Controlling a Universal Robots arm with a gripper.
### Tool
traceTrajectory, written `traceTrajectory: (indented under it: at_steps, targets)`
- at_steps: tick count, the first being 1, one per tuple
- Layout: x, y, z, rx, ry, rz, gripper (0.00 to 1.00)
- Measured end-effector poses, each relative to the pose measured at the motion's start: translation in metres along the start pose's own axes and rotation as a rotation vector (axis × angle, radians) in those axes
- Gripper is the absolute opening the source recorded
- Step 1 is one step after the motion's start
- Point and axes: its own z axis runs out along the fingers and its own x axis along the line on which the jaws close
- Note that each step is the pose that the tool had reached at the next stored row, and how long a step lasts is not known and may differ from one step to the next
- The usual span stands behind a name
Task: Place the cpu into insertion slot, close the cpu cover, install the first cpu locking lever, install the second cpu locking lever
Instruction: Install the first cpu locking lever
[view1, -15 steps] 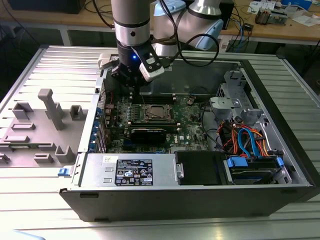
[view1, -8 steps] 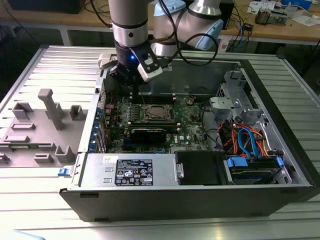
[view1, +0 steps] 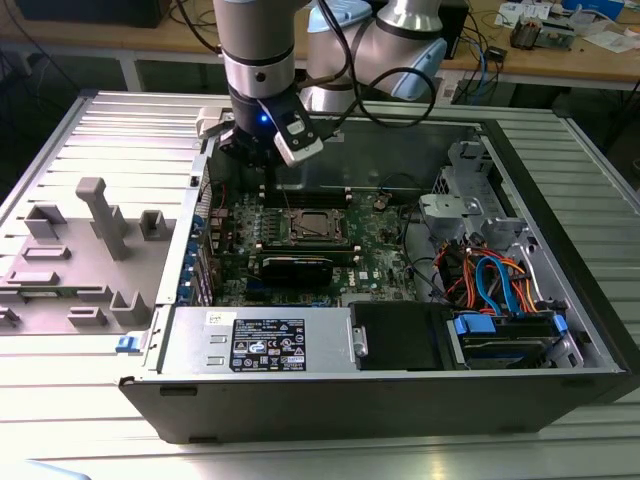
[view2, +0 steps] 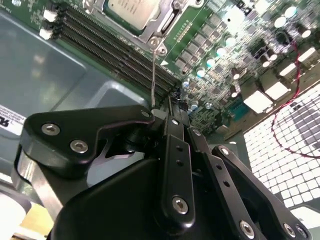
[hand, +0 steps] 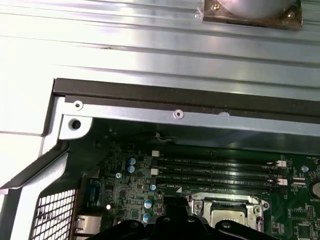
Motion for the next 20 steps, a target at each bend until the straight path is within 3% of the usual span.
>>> traceTrajectory:
  at_steps: [5, 10, 13, 18, 20]
  targets:
    - [0.0001, -0.0002, 0.0009, -0.0009, -0.0001, 0.0, 0.11]
    - [-0.0001, -0.0018, 0.0078, -0.0007, 0.0006, 0.0, 0.11]
    - [-0.005, -0.0023, 0.0087, -0.0015, 0.0102, 0.002, 0.11]
    - [-0.0209, -0.0038, 0.0101, -0.004, 0.0433, 0.01, 0.11]
    - [-0.0222, -0.004, 0.0101, -0.0042, 0.0465, 0.011, 0.11]
